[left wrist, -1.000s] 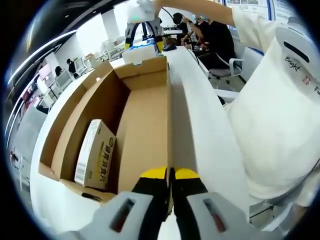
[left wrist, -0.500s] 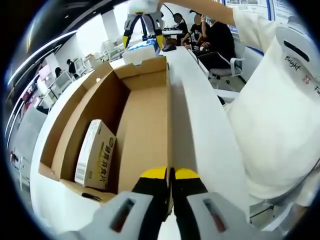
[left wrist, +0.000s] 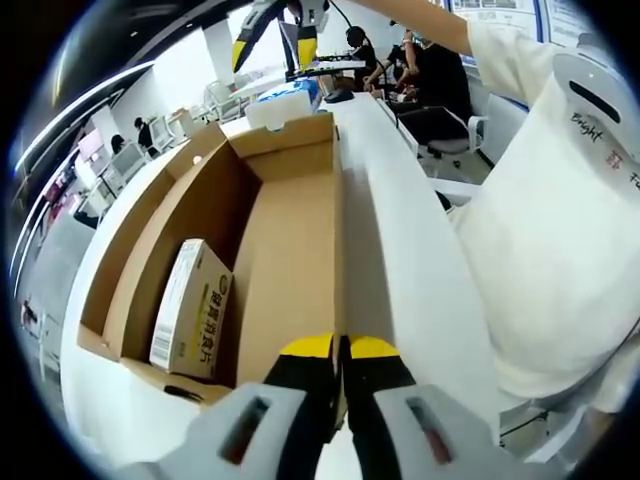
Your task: Operate the shoe box by opening the lid, removing the specified soft item, and placing it in the target area until the item is outside and the box remains undamaged.
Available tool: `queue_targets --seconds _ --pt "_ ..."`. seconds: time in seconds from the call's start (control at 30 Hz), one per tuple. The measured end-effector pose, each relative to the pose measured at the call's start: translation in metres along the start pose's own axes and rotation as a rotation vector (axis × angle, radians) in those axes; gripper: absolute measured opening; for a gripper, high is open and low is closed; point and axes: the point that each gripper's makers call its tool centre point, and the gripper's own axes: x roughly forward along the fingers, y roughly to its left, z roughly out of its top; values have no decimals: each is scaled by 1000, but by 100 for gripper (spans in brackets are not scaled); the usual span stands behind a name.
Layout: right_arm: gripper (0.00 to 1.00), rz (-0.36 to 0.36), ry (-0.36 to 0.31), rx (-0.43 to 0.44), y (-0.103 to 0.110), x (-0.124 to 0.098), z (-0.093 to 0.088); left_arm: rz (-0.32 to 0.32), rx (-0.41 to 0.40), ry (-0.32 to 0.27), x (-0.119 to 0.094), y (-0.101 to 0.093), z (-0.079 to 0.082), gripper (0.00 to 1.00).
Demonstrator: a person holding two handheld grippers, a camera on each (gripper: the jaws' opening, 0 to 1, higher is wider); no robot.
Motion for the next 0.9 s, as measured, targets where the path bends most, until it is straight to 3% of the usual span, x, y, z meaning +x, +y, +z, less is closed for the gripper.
queue_targets --seconds 0.07,0.1,0.13,0.17,0.23,0.3,0.43,0.57,0.6,0.7,0.77,0.9 --pt "61 -11 -32 26 -3 1 3 -3 -2 0 0 0 0 2" --pt "59 -16 -104 62 -4 1 12 -4 -2 0 0 0 0 2" --pt "58 -24 -115 68 -6 0 13 -4 -2 0 0 0 0 2" --pt "57 -48 -168 99 -11 -1 20 -3 -1 -2 0 0 0 2" --pt "54 -30 -195 120 -8 -1 22 -3 0 -1 0 0 0 2" --pt "54 -104 -216 102 -18 -3 26 -3 -2 1 1 0 0 1" --pt "57 -172 -329 127 -25 -11 47 -3 0 4 1 -1 -1 1" --pt "56 -249 -507 220 -40 -25 72 -1 1 3 0 1 -1 2" --pt "55 -287 -556 281 -47 -29 76 -2 0 4 0 1 -1 2" --pt "59 -231 -652 360 -45 -34 88 -4 -1 6 0 1 -1 1" --pt "63 -252 -668 377 -49 -34 90 -6 -6 6 0 2 -2 2" --pt "58 -232 -707 441 -46 -30 98 -7 -7 4 0 2 -2 2"
